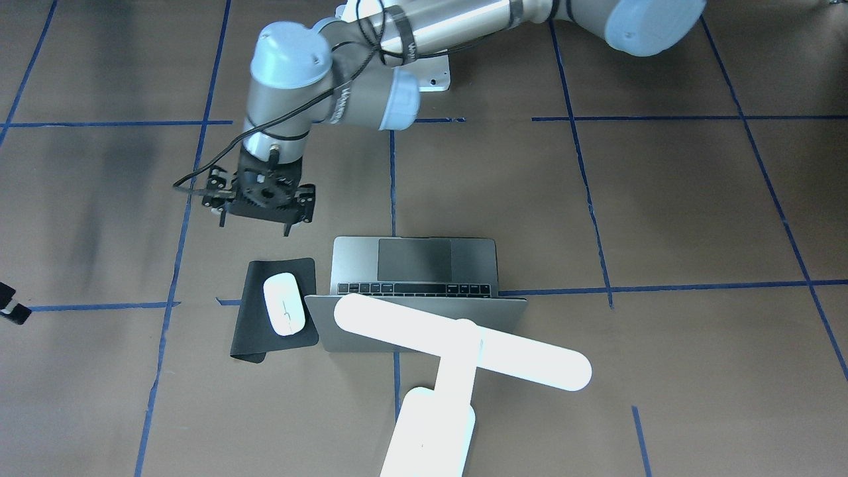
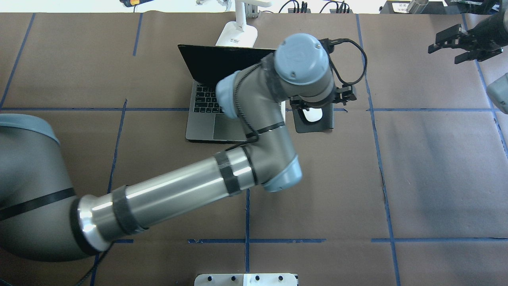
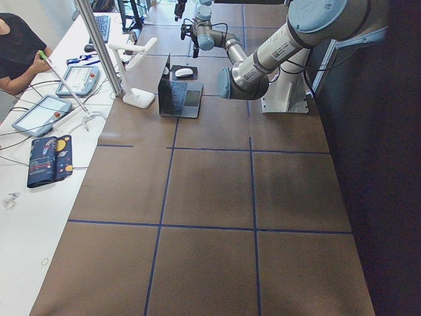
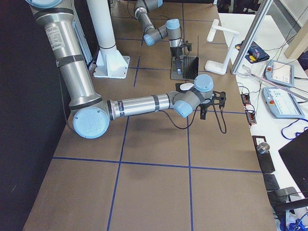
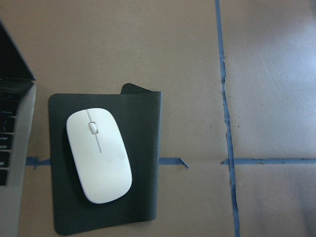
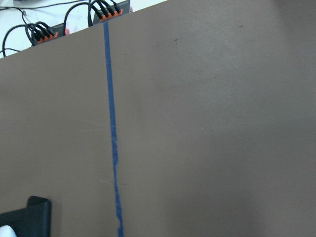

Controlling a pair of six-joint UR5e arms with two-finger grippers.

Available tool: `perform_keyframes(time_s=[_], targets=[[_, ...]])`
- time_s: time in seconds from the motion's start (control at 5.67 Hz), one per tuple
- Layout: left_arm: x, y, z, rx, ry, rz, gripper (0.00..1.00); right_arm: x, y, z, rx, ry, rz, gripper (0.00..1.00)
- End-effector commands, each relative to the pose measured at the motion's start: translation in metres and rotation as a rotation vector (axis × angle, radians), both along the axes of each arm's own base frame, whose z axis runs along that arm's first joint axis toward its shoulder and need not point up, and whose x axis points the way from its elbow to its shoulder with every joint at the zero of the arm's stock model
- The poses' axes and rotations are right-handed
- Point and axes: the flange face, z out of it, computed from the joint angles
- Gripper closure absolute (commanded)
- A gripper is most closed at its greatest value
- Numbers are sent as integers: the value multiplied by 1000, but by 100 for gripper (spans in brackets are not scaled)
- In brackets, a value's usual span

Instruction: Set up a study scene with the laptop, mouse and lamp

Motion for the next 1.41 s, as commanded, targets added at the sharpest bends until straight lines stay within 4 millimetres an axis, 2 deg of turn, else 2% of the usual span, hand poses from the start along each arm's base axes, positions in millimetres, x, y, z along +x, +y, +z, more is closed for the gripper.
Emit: perform_keyframes(time_s=[0.0,0.18,0.35,0.53,0.71,0.88,1.06,1.24], targets=[[-99,-7,48,-32,33,73,0,34,18,49,66,83,-86,0],[-153,3,92,22,32,95,0,50,24,60,84,96,-101,0],[-204,1,132,32,9,95,0,72,23,66,102,124,-138,0],[-267,-6,172,91,-17,105,0,105,22,77,131,168,-203,0],[-317,-8,223,157,-75,112,0,128,25,88,123,196,-257,0],[-356,-13,257,156,-115,80,0,140,27,88,128,206,-278,0],[-401,-13,312,203,-196,87,0,145,28,91,85,193,-279,0],[-454,-16,379,264,-327,127,0,146,28,91,80,197,-281,0]])
